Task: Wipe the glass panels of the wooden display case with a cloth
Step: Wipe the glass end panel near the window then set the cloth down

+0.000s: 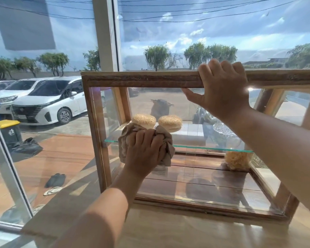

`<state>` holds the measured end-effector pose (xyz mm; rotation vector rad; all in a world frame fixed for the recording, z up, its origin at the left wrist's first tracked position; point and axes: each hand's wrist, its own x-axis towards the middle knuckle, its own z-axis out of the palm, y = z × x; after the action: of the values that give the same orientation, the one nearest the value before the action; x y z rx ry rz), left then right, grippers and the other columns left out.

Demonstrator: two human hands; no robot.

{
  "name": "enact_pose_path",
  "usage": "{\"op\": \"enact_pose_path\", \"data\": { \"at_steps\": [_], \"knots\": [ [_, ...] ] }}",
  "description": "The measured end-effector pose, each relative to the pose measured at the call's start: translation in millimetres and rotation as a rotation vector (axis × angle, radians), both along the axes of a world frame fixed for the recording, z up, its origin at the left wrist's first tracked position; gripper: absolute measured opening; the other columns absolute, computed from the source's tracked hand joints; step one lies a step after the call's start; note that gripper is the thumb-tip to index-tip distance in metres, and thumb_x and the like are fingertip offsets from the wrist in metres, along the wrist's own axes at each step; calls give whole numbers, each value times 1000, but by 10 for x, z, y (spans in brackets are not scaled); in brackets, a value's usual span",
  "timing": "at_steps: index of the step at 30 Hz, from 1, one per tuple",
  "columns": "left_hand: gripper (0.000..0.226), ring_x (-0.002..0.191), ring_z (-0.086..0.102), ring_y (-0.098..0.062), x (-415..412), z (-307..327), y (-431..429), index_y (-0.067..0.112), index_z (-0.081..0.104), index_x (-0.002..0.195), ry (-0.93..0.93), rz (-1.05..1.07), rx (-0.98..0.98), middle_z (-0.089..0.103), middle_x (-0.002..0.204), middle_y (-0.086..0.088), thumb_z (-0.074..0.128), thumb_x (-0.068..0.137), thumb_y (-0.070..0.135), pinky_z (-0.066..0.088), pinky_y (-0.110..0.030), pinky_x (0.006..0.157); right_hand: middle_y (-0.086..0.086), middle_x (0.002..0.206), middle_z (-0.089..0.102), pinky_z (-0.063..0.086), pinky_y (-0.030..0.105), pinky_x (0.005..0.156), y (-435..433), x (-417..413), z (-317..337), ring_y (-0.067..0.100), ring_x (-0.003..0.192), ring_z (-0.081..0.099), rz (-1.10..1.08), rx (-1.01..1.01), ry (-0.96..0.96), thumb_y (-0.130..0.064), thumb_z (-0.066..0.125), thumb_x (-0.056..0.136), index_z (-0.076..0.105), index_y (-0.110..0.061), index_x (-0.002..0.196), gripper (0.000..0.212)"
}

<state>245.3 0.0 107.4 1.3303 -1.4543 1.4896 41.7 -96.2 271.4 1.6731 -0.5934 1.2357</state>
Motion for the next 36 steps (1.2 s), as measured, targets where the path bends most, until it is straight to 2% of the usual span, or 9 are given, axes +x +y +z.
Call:
{"op": "enact_pose_path", "data": {
  "at_steps": [4, 9, 14, 18, 21, 25, 27, 33, 36],
  "knots": [
    [18, 78, 53, -31, 76, 373, 26, 14, 47, 101, -48, 14, 50, 59, 90, -11, 44, 95, 31, 44, -45, 71, 12, 90, 60, 41, 39, 72, 4, 12, -5, 30, 75, 55, -16, -20, -14, -67, 41, 95, 54, -9, 97, 60],
    [21, 86, 41, -31, 174, 998, 16, 10, 45, 103, 41, 95, -113, 52, 99, -17, 47, 97, 30, 33, -44, 73, 12, 91, 61, 40, 39, 72, -7, 11, -13, 30, 76, 56, -28, -31, -20, -68, 41, 94, 55, -9, 98, 61],
    [21, 85, 44, -31, 156, 197, 62, 12, 48, 99, 157, 55, -36, 57, 93, -14, 44, 94, 32, 34, -44, 75, 14, 91, 58, 40, 39, 72, 15, -2, -9, 30, 75, 54, -38, -4, 11, -68, 37, 96, 52, -8, 99, 62],
    [24, 79, 55, -32, 265, -473, 223, 14, 52, 104, -66, 61, 181, 59, 96, -9, 53, 89, 33, 37, -43, 73, 14, 91, 58, 40, 40, 73, 23, 3, 0, 31, 76, 54, -42, 5, 19, -68, 36, 97, 51, -8, 97, 61],
    [21, 77, 56, -31, 357, -238, 283, 15, 51, 100, -147, 63, 224, 60, 91, -9, 49, 92, 34, 37, -42, 71, 14, 91, 59, 40, 40, 72, 12, 9, -5, 31, 76, 55, -48, -1, 14, -67, 36, 97, 52, -8, 95, 61],
    [21, 83, 47, -32, 570, 884, 277, 12, 47, 100, 24, 200, -26, 54, 95, -16, 44, 96, 33, 33, -46, 74, 14, 90, 58, 39, 40, 72, 29, 6, 1, 30, 76, 54, -54, 22, 25, -68, 35, 98, 52, -8, 96, 62],
    [24, 85, 44, -32, 656, 1199, 287, 10, 46, 101, 1, 232, -50, 52, 98, -19, 41, 98, 34, 31, -47, 76, 14, 90, 57, 39, 40, 72, 35, 4, 4, 30, 75, 54, -48, 26, 28, -68, 35, 98, 51, -8, 97, 62],
    [25, 95, 41, -34, 579, 434, 190, 10, 41, 100, 305, 109, -137, 45, 107, -16, 42, 93, 34, 32, -49, 81, 15, 90, 58, 38, 41, 73, 31, 0, -10, 31, 75, 54, -58, 33, 24, -68, 34, 98, 51, -8, 97, 63],
    [32, 106, 42, -38, 566, 194, 139, 9, 42, 105, 317, 105, -153, 41, 119, -16, 43, 91, 37, 32, -52, 90, 17, 95, 58, 39, 42, 75, 21, 3, -13, 33, 78, 55, -68, 46, 20, -68, 34, 97, 51, -7, 101, 64]
  ]
}}
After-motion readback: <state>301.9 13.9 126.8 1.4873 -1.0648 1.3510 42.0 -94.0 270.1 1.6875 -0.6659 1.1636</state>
